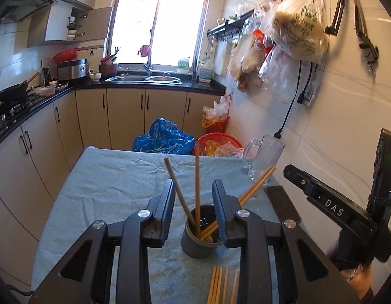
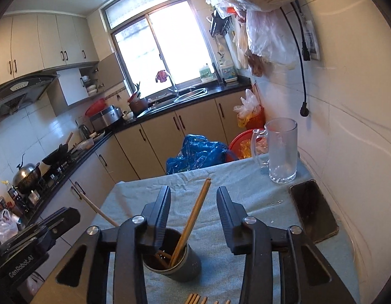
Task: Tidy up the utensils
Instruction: 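Open the left gripper to drop the chopstick into the holder, then grasp a third chopstick with the left gripper while the right gripper grasps one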
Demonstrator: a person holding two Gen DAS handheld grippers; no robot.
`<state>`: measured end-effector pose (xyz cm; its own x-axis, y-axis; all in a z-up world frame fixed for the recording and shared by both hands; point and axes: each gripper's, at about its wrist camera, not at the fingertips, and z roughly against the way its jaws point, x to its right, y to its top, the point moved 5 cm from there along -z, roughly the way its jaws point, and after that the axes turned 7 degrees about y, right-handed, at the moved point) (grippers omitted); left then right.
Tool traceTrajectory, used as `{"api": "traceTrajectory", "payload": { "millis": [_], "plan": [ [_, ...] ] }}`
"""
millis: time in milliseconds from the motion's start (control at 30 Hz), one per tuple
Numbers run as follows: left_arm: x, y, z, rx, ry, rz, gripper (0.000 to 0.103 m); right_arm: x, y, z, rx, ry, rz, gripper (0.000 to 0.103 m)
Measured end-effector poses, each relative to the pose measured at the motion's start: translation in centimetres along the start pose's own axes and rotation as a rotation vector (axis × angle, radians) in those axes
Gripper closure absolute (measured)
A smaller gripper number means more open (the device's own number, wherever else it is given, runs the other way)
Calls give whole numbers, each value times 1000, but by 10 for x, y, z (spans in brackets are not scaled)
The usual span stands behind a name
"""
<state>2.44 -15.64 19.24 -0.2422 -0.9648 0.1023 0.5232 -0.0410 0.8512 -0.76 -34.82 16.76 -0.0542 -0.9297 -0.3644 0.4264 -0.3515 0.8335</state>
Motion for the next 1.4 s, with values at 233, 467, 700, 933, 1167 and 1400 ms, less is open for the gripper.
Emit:
{"api": "traceTrajectory", "payload": {
  "millis": [233,467,700,933,1167,1400],
  "plan": [
    [-29,-19,50,28,25,30,60,1,-7,44,-13,-32,34,40],
    [-49,-71,55,-69,42,-1,55,17,-65,69,-185,-84,82,36],
    [-34,-149,15,-283,-37,-72,55,38,-161,61,-361,-60,3,36],
    [9,-207,-22,-427,-136,-206,85,44,-213,47,-425,-17,-81,36],
    [34,-220,-52,-480,-145,-278,98,41,-216,44,-422,-14,-80,36],
    [38,-215,-64,-463,-107,-312,98,45,-221,36,-439,-12,-99,36]
  ]
}}
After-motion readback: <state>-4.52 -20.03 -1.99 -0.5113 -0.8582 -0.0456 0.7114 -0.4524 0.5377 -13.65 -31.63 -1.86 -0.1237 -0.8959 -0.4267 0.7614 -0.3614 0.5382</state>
